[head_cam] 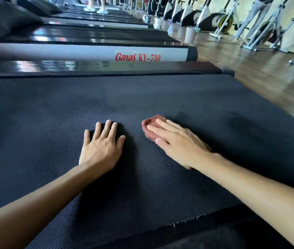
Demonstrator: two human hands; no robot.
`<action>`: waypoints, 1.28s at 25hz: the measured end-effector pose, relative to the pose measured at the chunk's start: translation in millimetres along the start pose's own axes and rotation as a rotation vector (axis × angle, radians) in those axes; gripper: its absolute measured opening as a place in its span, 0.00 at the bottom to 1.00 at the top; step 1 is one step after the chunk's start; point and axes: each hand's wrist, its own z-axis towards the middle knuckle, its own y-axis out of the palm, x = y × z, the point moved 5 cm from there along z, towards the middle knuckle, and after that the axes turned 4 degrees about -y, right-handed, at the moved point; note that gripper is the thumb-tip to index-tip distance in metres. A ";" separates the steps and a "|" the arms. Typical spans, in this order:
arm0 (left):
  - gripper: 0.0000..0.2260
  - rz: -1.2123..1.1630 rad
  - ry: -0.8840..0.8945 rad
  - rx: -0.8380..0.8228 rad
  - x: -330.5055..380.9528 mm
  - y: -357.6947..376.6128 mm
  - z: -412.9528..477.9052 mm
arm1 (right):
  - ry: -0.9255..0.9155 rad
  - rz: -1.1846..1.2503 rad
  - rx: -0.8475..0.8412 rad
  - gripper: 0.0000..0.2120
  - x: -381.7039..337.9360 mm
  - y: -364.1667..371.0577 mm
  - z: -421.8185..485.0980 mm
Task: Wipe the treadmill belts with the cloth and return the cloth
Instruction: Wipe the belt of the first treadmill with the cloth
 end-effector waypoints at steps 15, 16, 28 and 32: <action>0.25 0.025 -0.136 0.062 -80.5 -5.0 116.6 | -0.232 0.034 -0.027 0.23 -41.9 29.1 152.8; 0.26 0.018 -0.145 0.062 -81.7 -3.0 116.7 | -0.186 0.034 -0.031 0.22 -32.7 32.0 182.2; 0.40 0.003 -0.250 0.072 -79.2 -4.9 109.4 | -0.346 0.026 0.026 0.23 -61.3 45.0 279.5; 0.41 0.012 -0.254 0.059 -79.7 -5.8 109.5 | 0.023 0.004 0.024 0.24 1.2 49.4 348.4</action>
